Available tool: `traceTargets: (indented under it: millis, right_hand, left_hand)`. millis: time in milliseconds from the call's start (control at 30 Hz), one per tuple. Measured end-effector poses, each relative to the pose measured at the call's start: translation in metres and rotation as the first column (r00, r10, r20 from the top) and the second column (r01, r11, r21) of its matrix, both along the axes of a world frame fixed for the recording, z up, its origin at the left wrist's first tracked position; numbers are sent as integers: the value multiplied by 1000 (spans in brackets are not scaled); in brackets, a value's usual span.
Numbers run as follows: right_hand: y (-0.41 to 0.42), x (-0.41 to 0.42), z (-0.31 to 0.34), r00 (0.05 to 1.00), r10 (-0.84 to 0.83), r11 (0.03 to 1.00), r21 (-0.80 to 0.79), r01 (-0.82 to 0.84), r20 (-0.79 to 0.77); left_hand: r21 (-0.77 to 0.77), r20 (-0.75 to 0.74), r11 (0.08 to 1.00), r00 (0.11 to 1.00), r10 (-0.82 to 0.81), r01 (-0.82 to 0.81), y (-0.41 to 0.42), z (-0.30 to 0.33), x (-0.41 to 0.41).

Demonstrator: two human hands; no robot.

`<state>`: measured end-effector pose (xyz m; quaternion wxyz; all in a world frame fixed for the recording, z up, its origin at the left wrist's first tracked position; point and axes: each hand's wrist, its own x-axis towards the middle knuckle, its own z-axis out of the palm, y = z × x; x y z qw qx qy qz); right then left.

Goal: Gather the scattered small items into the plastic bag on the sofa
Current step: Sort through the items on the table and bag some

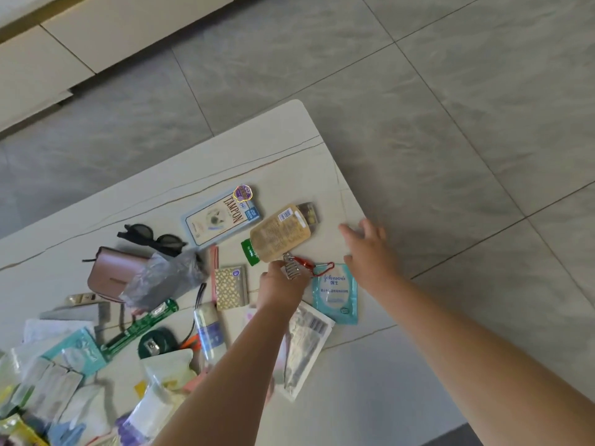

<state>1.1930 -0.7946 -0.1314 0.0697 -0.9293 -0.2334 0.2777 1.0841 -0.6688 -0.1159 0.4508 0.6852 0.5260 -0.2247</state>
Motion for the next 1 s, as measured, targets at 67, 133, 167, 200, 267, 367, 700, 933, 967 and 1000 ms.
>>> traceTargets:
  millis: [67, 133, 167, 200, 267, 367, 700, 933, 967, 1000]
  right_hand:
    - [-4, -9, -3, 999, 31, 999, -13, -31, -7]
    - [-8, -16, -3, 999, 45, 999, -21, -46, -17]
    - [-8, -19, -2, 999, 41, 999, -12, -41, -15]
    - [-7, -21, 0, 999, 34, 999, 11, -34, -11]
    - [-2, -26, 5, 999, 31, 997, 74, -32, 10]
    - [15, -33, 8, 997, 68, 988, 133, -72, 40]
    - [27, -53, -1, 992, 78, 991, 101, -88, 97]
    - [-8, -37, 16, 991, -100, 993, 79, 93, 85]
    - [-15, -34, 18, 990, -116, 992, 56, 112, 77]
    - [-21, -32, 19, 989, -131, 991, 32, 129, 62]
  left_hand:
    - [-69, 9, 994, 996, 87, -86, -1, -2, -3]
    - [-117, 12, 983, 989, 146, -144, -2, -1, -6]
    - [-131, 19, 980, 988, 156, -152, -2, -1, -8]
    - [-146, 29, 976, 985, 169, -163, -2, 0, -10]
    - [-178, 43, 965, 978, 203, -192, -2, 1, -15]
    - [-170, 64, 973, 984, 168, -155, 1, 2, -20]
    - [-123, 163, 991, 984, 67, -47, 6, -6, -35]
    - [-223, 210, 974, 977, 21, 27, -6, 16, -27]
    - [-225, 212, 974, 977, 26, 23, -8, 18, -26]
    - [-217, 209, 976, 977, 31, 15, -9, 19, -26]
